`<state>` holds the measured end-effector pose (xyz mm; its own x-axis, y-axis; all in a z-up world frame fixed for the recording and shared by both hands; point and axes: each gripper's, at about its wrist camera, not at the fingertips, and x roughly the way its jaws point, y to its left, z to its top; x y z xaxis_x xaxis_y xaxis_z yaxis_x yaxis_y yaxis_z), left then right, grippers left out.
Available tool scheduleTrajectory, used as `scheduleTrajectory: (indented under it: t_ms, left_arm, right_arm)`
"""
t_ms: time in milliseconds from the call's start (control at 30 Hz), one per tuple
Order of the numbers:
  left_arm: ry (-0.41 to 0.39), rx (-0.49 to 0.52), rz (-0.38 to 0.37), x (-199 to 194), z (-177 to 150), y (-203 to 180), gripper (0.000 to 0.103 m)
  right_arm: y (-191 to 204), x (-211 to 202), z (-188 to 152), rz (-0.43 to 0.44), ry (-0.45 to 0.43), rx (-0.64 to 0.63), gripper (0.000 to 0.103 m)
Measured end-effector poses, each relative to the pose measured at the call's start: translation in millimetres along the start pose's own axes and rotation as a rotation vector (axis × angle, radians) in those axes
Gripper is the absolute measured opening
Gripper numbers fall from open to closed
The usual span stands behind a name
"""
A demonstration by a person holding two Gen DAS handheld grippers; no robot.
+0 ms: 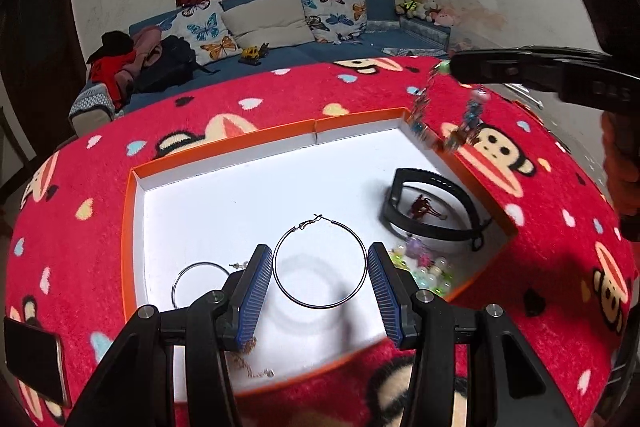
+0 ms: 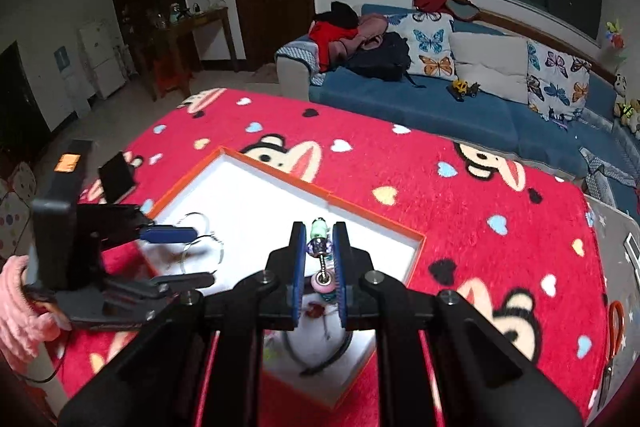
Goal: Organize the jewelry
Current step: 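Carry both items into the tray and open both grippers there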
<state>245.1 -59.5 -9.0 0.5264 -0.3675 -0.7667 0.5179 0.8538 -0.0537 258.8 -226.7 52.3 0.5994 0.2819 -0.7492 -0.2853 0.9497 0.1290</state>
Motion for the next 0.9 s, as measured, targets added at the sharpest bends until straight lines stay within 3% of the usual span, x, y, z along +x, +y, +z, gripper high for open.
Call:
scheduleTrajectory:
  t_ms: [300, 567, 900]
  left_arm:
    - [0.029, -0.007, 0.005, 24.7, 1.7, 8.3, 0.052]
    - [0.047, 0.003, 0.004, 34.8, -1.2, 9.3, 0.052]
    - [0.071, 0.010, 0.015, 43.4, -4.0, 7.3, 0.052]
  right_arm:
    - [-19.3, 54.3, 4.3, 0.010, 0.052, 0.043, 0.014]
    - [-27.4, 75.1, -2.8, 0.002, 0.095, 0.089, 0.014]
    - [-24.5, 90.6, -14.9, -0.034, 0.149, 0.060, 0.015]
